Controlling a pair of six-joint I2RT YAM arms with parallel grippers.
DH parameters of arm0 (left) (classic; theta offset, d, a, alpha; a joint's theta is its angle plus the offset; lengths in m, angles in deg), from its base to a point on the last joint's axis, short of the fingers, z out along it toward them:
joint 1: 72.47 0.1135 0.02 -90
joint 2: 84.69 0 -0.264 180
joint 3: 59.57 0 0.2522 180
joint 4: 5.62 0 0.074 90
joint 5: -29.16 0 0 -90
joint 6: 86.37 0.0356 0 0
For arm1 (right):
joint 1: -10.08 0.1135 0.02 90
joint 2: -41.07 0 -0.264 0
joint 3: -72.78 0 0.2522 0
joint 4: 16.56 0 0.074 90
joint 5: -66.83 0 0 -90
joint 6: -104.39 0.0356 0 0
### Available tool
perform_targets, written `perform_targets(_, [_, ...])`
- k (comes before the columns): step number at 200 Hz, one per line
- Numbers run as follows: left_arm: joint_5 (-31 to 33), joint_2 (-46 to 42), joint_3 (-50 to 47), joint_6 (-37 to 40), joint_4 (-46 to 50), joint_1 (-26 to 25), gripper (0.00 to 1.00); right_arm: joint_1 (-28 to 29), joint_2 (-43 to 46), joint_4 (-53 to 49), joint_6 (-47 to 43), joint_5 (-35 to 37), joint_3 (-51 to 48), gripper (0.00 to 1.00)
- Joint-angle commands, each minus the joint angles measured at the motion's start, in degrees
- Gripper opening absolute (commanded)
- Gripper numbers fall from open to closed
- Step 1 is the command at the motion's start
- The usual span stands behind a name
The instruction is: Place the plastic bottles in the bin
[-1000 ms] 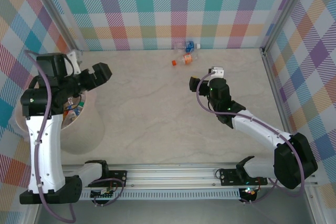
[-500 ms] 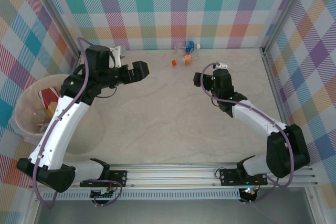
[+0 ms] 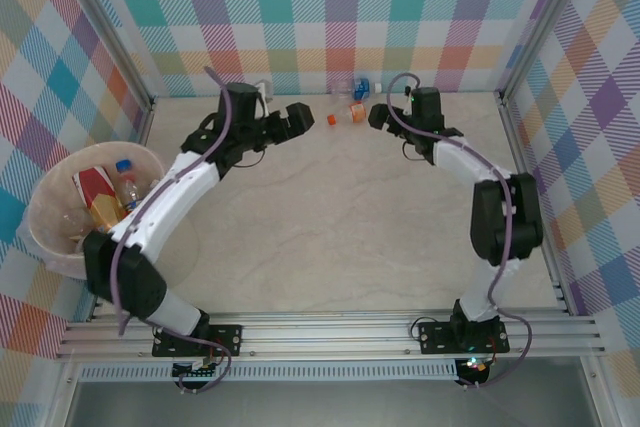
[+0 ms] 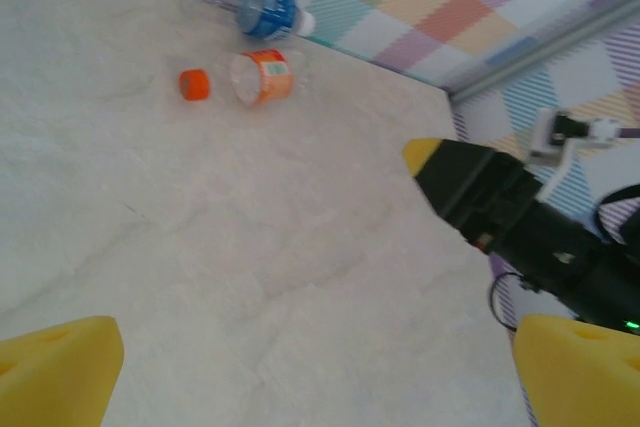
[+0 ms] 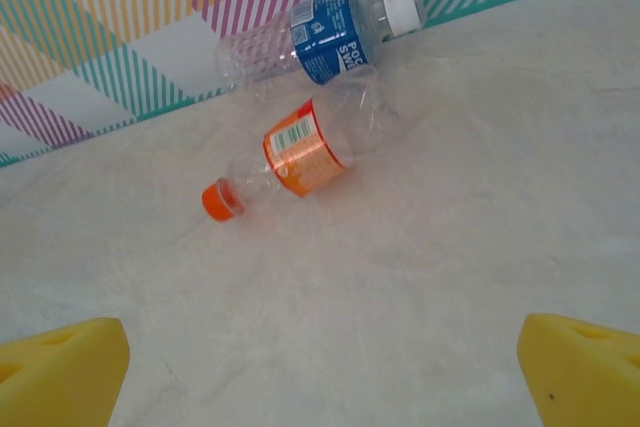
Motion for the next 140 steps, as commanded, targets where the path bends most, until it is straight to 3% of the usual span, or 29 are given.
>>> perform_targets(1, [6.5,5.6,1.7,-1.6,-7.9,-0.3,1.00,-1.8,-6.3,-2.6,1.2,-6.1,8.0,1.00])
perform_targets(39, [7.4,13.5,5.7,-0.4,-10.5,-0.3,1.00,-4.2,-17.9,-5.8,0.2,-10.2,21.7,1.00])
perform_targets(80, [9.3,14.3,4.7,3.2,-9.0,0.1,1.00,-5.4,-30.8,-14.3,1.6,-13.9,40.8,1.00])
perform_targets(140, [11.2,11.2,-0.7,4.5,-8.3,2.2,1.00,-3.9,-46.2,-30.2,18.3,-12.4,66.2,0.99])
